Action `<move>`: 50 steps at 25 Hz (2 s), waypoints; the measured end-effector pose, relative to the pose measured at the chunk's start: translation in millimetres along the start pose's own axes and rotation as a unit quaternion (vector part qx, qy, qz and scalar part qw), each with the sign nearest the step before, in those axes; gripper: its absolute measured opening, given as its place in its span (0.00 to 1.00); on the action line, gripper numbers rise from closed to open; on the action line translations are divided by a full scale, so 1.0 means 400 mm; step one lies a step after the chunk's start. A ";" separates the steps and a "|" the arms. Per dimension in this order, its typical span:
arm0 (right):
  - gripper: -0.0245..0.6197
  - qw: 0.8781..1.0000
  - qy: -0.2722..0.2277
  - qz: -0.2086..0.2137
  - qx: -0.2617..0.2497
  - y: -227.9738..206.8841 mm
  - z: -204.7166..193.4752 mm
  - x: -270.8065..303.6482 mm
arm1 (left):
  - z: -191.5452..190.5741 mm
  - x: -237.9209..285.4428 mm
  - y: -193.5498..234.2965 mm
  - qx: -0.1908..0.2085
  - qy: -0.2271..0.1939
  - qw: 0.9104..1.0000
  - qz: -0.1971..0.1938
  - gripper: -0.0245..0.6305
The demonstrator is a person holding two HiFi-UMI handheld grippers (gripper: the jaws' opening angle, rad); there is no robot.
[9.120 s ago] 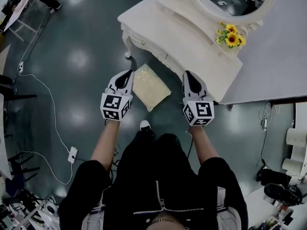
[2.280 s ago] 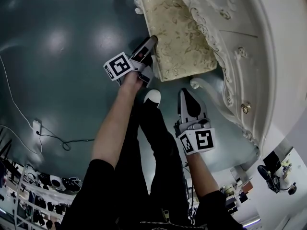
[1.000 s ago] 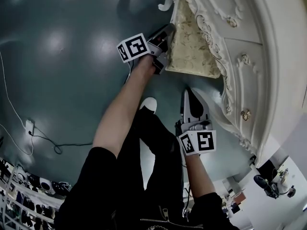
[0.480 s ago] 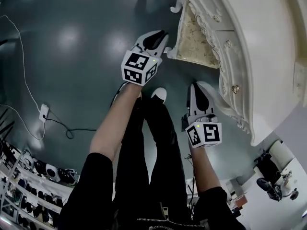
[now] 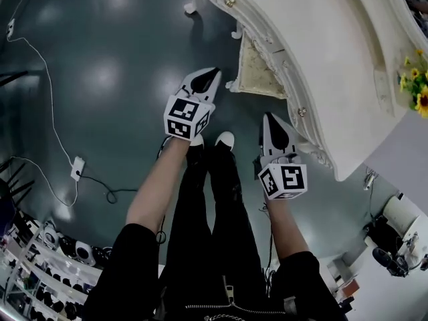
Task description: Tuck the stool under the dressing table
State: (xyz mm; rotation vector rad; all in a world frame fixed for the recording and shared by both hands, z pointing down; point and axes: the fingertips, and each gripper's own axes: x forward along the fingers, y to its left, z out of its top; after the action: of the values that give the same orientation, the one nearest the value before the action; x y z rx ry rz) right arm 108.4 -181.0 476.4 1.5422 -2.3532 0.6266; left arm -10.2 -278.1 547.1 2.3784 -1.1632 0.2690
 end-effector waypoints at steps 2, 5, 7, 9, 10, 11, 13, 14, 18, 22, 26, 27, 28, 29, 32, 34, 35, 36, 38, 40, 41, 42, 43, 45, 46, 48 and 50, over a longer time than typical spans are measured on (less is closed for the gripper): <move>0.05 1.000 -0.010 -0.001 -0.004 0.007 0.051 -0.030 | 0.048 -0.041 -0.034 0.017 0.006 1.000 -0.003 0.07; 0.05 1.000 -0.022 -0.005 -0.006 0.017 0.128 -0.077 | 0.119 -0.106 -0.083 0.044 0.016 0.999 -0.006 0.07; 0.05 1.000 -0.030 -0.007 -0.008 0.017 0.170 -0.108 | 0.159 -0.140 -0.119 0.062 0.023 0.998 -0.010 0.07; 0.05 0.999 -0.036 -0.008 -0.012 0.010 0.209 -0.135 | 0.201 -0.162 -0.158 0.075 0.024 0.997 -0.016 0.07; 0.05 0.999 -0.039 -0.007 -0.013 0.009 0.228 -0.144 | 0.224 -0.174 -0.174 0.081 0.023 0.996 -0.018 0.07; 0.05 0.999 -0.043 -0.005 -0.015 0.010 0.246 -0.155 | 0.247 -0.186 -0.189 0.086 0.022 0.996 -0.020 0.07; 0.05 0.999 -0.050 -0.002 -0.021 0.015 0.281 -0.181 | 0.289 -0.211 -0.221 0.092 0.017 0.995 -0.022 0.07; 0.05 0.998 -0.054 -0.001 -0.025 0.017 0.298 -0.196 | 0.310 -0.224 -0.237 0.094 0.013 0.995 -0.023 0.07; 0.05 0.997 -0.072 0.006 -0.038 0.028 0.365 -0.236 | 0.391 -0.271 -0.281 0.098 -0.007 0.995 -0.017 0.07; 0.05 0.995 -0.078 0.018 -0.053 0.037 0.408 -0.261 | 0.447 -0.301 -0.315 0.106 -0.016 0.994 -0.017 0.07; 0.05 0.993 -0.087 0.031 -0.071 0.048 0.459 -0.308 | 0.510 -0.343 -0.367 0.122 -0.027 0.992 -0.020 0.07; 0.05 0.992 -0.095 0.031 -0.073 0.051 0.477 -0.317 | 0.528 -0.353 -0.377 0.130 -0.028 0.991 -0.022 0.07; 0.05 0.991 -0.104 0.030 -0.075 0.052 0.497 -0.325 | 0.547 -0.362 -0.385 0.137 -0.031 0.990 -0.025 0.07; 0.05 0.990 -0.114 0.029 -0.077 0.052 0.518 -0.333 | 0.567 -0.370 -0.394 0.145 -0.034 0.989 -0.027 0.07; 0.05 0.987 -0.135 0.027 -0.084 0.054 0.561 -0.361 | 0.610 -0.398 -0.419 0.164 -0.048 0.985 -0.030 0.07; 0.05 0.986 -0.142 0.026 -0.085 0.055 0.574 -0.374 | 0.629 -0.415 -0.429 0.170 -0.056 0.983 -0.031 0.07; 0.05 0.986 -0.144 0.025 -0.086 0.054 0.578 -0.380 | 0.636 -0.422 -0.435 0.170 -0.059 0.983 -0.032 0.07; 0.05 0.985 -0.146 0.023 -0.087 0.052 0.583 -0.387 | 0.643 -0.428 -0.442 0.169 -0.063 0.983 -0.033 0.07; 0.05 0.984 -0.153 0.019 -0.090 0.047 0.598 -0.399 | 0.660 -0.436 -0.455 0.170 -0.072 0.982 -0.036 0.07; 0.05 0.983 -0.160 0.015 -0.091 0.042 0.613 -0.408 | 0.678 -0.443 -0.467 0.173 -0.080 0.981 -0.039 0.07; 0.05 0.982 -0.163 0.012 -0.091 0.040 0.618 -0.413 | 0.684 -0.446 -0.473 0.174 -0.083 0.980 -0.040 0.07; 0.05 0.982 -0.165 0.010 -0.091 0.038 0.621 -0.417 | 0.690 -0.448 -0.478 0.175 -0.086 0.980 -0.042 0.07; 0.05 0.982 -0.166 0.007 -0.091 0.037 0.623 -0.421 | 0.695 -0.450 -0.481 0.175 -0.088 0.980 -0.043 0.07; 0.05 0.982 -0.167 0.004 -0.092 0.037 0.626 -0.427 | 0.700 -0.452 -0.485 0.175 -0.091 0.979 -0.046 0.07; 0.05 0.982 -0.167 0.003 -0.092 0.037 0.627 -0.429 | 0.702 -0.453 -0.486 0.174 -0.091 0.979 -0.046 0.07; 0.05 0.982 -0.167 0.000 -0.093 0.036 0.626 -0.433 | 0.702 -0.453 -0.489 0.174 -0.091 0.979 -0.048 0.07; 0.05 0.982 -0.166 -0.004 -0.094 0.032 0.624 -0.434 | 0.700 -0.449 -0.492 0.174 -0.091 0.979 -0.050 0.07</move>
State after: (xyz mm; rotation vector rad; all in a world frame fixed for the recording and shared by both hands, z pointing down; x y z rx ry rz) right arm 171.8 -158.3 179.7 1.6738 -2.5516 0.1433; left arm 24.0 -189.6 172.3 2.8101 -1.1496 0.2411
